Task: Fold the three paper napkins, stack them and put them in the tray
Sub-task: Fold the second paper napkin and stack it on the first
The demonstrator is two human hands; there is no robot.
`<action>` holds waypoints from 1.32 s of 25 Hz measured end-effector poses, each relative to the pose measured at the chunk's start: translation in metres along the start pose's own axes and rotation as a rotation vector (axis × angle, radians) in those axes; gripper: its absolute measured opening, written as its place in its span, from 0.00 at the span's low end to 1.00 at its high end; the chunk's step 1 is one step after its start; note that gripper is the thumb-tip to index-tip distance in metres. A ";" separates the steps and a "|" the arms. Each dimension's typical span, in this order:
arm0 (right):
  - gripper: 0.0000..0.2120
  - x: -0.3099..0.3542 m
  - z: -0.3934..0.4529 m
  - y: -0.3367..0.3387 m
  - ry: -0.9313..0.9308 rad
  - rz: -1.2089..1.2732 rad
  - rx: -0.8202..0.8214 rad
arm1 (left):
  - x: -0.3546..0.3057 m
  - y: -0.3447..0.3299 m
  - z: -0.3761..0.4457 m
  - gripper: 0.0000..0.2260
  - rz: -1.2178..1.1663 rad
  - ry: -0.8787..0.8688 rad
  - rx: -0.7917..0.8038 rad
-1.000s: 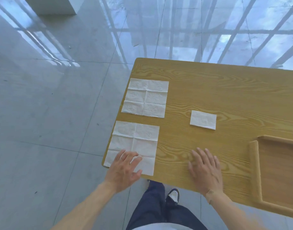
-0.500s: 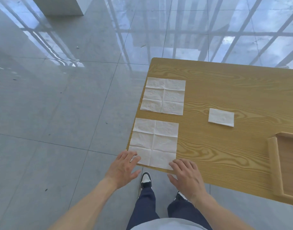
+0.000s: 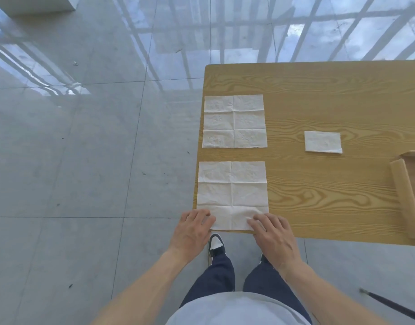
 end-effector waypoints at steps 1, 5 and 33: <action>0.23 0.000 -0.003 -0.002 -0.007 0.002 -0.019 | 0.000 0.000 0.000 0.16 0.003 -0.005 -0.008; 0.23 -0.001 -0.013 -0.002 -0.025 0.010 -0.048 | 0.000 -0.003 -0.005 0.13 -0.008 -0.020 -0.070; 0.03 -0.035 0.077 0.024 -0.372 0.240 0.007 | 0.061 0.016 0.064 0.05 -0.394 0.456 -0.076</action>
Point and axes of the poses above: each hand's wrist, its own z-axis towards the middle knuckle, its own y-axis out of the back of the hand, x = y × z, the point moved 6 cm from there along z, towards the middle knuckle, and after that the axes turned 6 degrees about -y, right-handed, at the moved point
